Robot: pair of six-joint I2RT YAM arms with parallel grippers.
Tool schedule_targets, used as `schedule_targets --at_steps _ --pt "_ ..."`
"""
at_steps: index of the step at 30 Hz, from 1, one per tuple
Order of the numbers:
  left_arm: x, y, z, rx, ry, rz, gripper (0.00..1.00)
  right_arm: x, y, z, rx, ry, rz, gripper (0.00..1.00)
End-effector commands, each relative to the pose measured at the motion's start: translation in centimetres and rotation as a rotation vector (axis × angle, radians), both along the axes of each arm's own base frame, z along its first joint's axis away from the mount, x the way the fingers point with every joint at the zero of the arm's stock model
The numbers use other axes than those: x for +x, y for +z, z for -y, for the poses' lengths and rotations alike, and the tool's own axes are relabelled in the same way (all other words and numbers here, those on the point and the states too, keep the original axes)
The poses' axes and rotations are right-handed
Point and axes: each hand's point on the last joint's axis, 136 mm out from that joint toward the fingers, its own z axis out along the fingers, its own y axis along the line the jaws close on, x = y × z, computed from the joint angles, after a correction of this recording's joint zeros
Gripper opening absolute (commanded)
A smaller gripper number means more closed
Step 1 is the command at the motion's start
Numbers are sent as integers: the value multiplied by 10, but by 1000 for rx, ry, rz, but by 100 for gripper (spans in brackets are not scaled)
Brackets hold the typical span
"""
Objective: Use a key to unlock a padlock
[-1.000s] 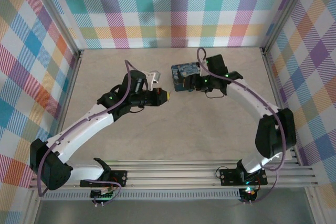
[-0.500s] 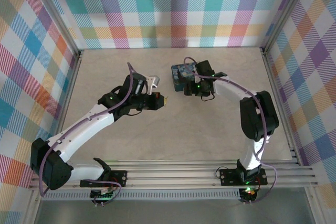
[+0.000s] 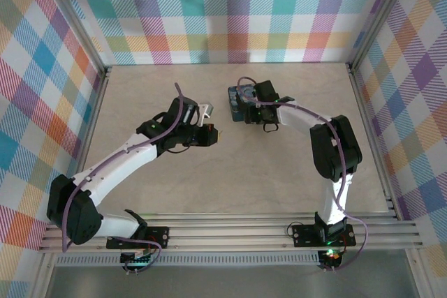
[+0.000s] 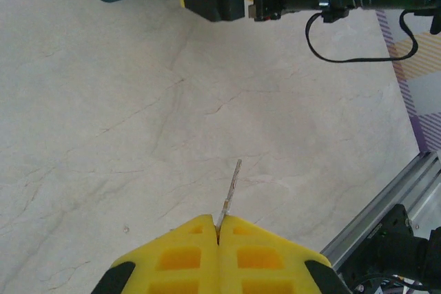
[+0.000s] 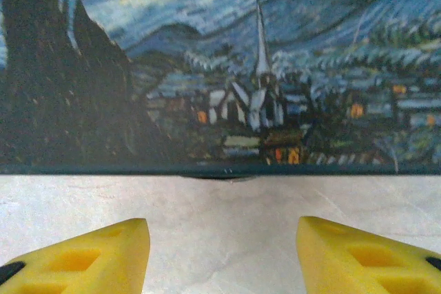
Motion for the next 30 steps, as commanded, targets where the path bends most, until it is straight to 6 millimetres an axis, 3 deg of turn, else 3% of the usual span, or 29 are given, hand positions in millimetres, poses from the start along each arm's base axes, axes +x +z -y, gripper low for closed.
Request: schedule_targets --at_steps 1,9,21,30 --pt "1 2 -2 5 -17 -2 0 7 -9 -7 1 -5 4 58" --pt "0 -4 -4 10 -8 -14 0 12 -26 -11 -15 5 -35 55" --pt "-15 -12 -15 6 14 -47 0 29 -21 -16 -12 8 28 45" --pt "-24 -4 -12 -68 2 -31 0 23 -24 -17 -11 45 25 19"
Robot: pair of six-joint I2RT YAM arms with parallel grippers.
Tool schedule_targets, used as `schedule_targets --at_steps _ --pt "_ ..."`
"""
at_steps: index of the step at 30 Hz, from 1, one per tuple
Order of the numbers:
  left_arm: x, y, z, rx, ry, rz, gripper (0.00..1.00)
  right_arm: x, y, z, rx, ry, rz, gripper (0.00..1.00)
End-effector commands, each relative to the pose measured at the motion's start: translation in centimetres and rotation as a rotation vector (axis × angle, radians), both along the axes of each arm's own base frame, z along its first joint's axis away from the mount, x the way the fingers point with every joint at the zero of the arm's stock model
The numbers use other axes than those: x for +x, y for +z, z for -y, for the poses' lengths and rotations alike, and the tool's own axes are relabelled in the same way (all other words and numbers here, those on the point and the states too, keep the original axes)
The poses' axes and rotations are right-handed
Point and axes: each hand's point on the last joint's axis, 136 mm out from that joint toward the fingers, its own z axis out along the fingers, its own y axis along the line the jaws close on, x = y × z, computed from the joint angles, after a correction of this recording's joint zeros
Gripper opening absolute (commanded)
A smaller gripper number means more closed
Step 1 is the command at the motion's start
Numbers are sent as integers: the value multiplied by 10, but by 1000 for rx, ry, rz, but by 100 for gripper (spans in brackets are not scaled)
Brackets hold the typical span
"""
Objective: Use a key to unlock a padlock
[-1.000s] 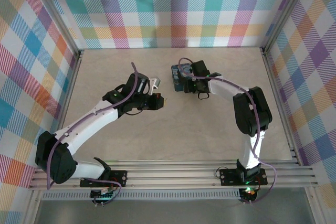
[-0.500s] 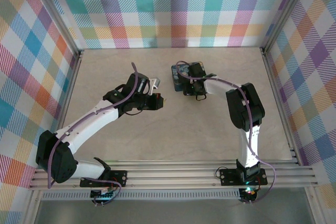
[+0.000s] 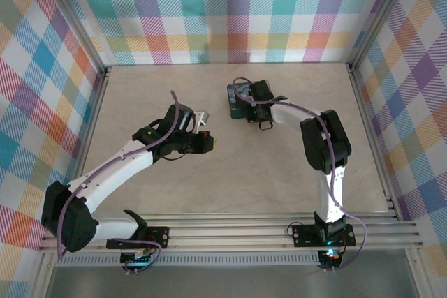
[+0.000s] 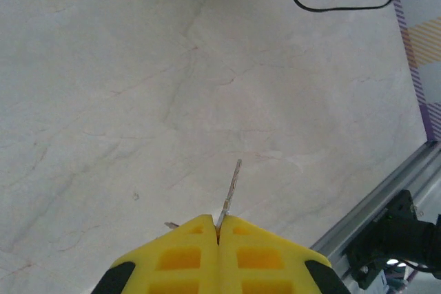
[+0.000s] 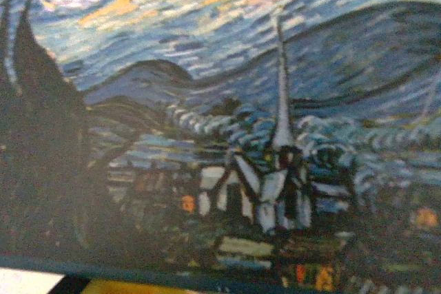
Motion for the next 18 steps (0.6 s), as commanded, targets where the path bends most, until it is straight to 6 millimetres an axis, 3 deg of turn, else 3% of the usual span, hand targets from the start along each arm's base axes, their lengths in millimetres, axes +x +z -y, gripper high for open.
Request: schedule_targets --at_steps 1,8,18 --pt "-5 10 2 -72 -4 11 0 -3 1 -7 13 38 8 17" --pt "-9 2 5 -77 -38 -3 0 -20 9 -10 46 90 -19 9" --pt "-9 -7 13 -95 -91 22 0 -76 9 -7 131 121 -151 0"
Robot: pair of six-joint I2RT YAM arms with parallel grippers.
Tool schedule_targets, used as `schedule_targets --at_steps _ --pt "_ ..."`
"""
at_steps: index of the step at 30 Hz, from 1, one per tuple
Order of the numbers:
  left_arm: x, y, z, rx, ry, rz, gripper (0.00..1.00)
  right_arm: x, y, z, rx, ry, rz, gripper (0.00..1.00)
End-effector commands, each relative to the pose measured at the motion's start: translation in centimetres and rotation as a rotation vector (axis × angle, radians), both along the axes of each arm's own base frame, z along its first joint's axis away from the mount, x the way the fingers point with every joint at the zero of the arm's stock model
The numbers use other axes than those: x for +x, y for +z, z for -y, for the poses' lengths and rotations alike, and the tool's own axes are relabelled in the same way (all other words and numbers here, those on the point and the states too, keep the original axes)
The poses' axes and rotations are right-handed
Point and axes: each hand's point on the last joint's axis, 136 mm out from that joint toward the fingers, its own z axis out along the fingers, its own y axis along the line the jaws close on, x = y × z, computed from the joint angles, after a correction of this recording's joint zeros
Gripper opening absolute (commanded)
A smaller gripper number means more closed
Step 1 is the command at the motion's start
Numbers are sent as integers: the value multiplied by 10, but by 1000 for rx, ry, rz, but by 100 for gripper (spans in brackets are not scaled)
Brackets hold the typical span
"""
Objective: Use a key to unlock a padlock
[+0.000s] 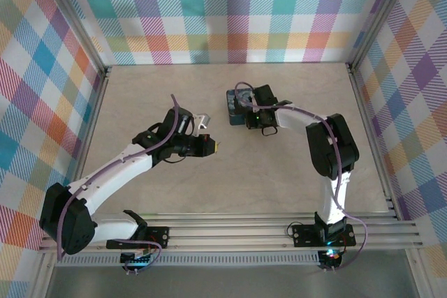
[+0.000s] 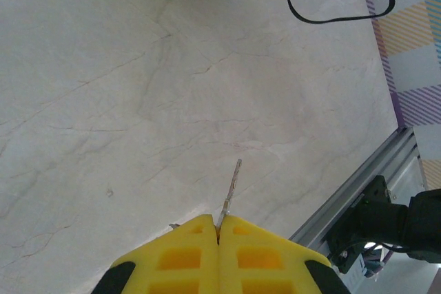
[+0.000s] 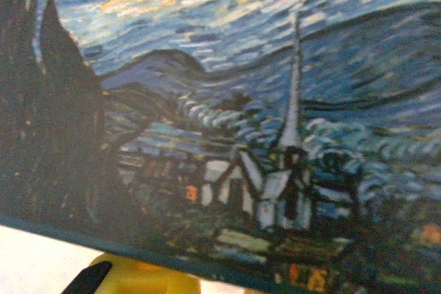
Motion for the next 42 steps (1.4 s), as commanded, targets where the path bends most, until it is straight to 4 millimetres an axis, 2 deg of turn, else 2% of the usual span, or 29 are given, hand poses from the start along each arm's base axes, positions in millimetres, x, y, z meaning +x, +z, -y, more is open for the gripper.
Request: schedule_targets --at_steps 1,9,16,21,24,25,28,31,32,36,42 --pt "0 1 5 -41 -46 55 0 -38 9 -3 63 32 -88 0" --pt "-6 15 9 -97 -140 231 0 -71 33 -18 204 25 -260 0" --pt "-10 21 13 -161 -186 351 0 -79 59 -35 342 -1 -350 0" --pt "-7 13 12 -129 -198 380 0 -80 72 -35 349 -6 -359 0" --pt "-6 8 12 -107 -196 362 0 -79 68 -22 273 -16 -314 0" --pt "-6 7 11 -103 -192 358 0 -79 65 -18 251 -21 -303 3" --pt "-5 1 9 -87 -178 338 0 -76 49 1 145 -72 -258 25" --pt "-6 -1 8 -85 -171 321 0 -71 36 8 87 -86 -212 45" --pt "-6 -2 8 -84 -168 318 0 -69 31 7 71 -80 -195 48" --pt "-5 -1 7 -75 -158 314 0 -61 15 -1 11 -33 -138 57" --pt "-4 2 5 -56 -148 306 0 -50 2 -3 -55 -19 -83 58"
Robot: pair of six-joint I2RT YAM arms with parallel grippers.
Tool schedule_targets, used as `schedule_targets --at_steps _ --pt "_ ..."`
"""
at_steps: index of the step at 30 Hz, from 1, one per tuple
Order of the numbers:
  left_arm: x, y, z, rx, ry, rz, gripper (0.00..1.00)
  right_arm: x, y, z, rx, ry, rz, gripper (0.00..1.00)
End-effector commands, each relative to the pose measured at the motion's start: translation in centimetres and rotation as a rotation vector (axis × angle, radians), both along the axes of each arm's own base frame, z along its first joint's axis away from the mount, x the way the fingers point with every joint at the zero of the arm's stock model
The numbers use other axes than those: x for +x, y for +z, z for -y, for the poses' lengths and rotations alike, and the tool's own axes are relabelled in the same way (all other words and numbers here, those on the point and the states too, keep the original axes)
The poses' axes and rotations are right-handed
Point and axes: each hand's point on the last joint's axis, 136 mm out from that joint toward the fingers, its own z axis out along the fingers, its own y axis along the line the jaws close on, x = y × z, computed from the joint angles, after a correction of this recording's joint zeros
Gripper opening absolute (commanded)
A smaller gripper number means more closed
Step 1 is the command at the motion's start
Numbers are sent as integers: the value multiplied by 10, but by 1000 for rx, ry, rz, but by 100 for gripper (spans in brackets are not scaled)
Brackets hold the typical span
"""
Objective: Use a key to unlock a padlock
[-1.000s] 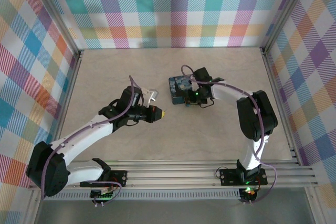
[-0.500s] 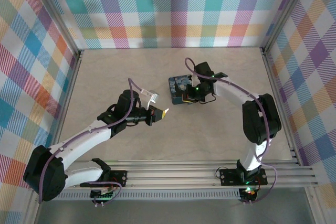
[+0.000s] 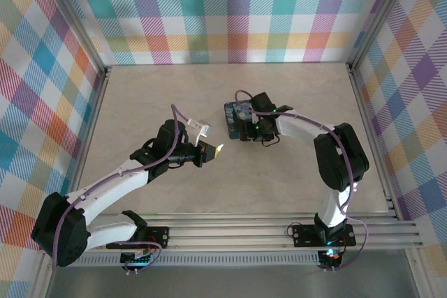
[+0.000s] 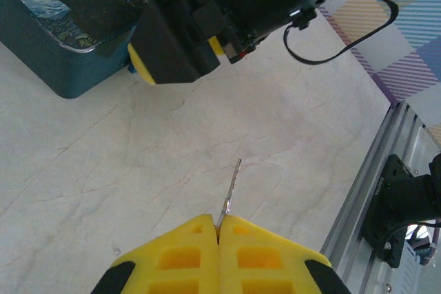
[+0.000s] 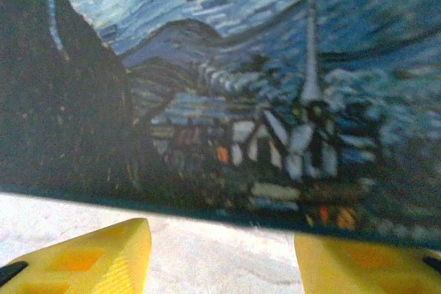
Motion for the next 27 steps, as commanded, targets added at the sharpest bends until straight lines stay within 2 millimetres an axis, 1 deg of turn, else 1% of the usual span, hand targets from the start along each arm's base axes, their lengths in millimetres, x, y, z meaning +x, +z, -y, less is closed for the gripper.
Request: schedule_targets --at_steps 1,8,16,21,27 --pt "3 7 -1 14 12 4 0 15 -6 4 -63 10 78 58" --pt "4 5 -3 19 39 -14 0 24 -17 9 -104 -16 99 58" --pt "4 9 -8 12 73 -13 0 30 -27 7 -114 -1 115 56" --pt "1 6 -11 23 78 -26 0 32 -32 6 -116 10 120 50" --pt "-2 7 -17 19 98 -21 0 36 -27 4 -108 21 145 43"
